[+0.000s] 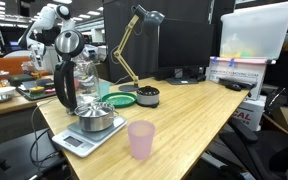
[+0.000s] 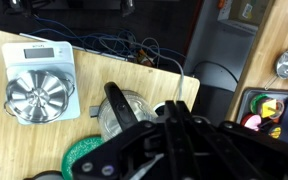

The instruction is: Press down on the black button on the handle of the kettle and open the lid

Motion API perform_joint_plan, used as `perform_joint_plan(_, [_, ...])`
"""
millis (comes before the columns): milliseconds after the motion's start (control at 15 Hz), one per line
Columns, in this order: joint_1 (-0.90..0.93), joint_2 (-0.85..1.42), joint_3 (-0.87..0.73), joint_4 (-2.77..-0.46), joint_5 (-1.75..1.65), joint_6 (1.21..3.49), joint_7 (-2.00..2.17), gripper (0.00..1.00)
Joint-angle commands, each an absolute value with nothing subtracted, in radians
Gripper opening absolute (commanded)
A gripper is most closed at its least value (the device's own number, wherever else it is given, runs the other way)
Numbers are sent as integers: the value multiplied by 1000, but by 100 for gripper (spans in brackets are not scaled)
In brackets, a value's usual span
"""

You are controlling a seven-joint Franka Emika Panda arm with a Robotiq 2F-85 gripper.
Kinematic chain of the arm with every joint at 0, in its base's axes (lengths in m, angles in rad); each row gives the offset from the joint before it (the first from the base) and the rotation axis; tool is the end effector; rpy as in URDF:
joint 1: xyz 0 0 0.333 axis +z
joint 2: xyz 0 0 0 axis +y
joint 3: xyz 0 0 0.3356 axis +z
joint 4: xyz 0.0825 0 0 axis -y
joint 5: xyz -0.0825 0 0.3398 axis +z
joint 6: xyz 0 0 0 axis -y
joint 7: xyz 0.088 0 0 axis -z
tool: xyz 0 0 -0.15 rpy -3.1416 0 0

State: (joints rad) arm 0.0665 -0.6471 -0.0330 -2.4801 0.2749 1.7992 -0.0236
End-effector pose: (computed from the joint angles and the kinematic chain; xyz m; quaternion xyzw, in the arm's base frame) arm 0.2957 0.0430 0.4944 -0.9896 0.0016 0.0184 0.1426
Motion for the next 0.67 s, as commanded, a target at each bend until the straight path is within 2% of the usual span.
perform_joint_plan(0, [53, -670, -30, -2480, 274, 1755, -32, 13])
perform_joint_plan(200, [50, -694, -40, -2489, 273, 1718, -44, 32])
perform_joint_plan(600, [51, -689, -40, -2490, 273, 1718, -46, 32])
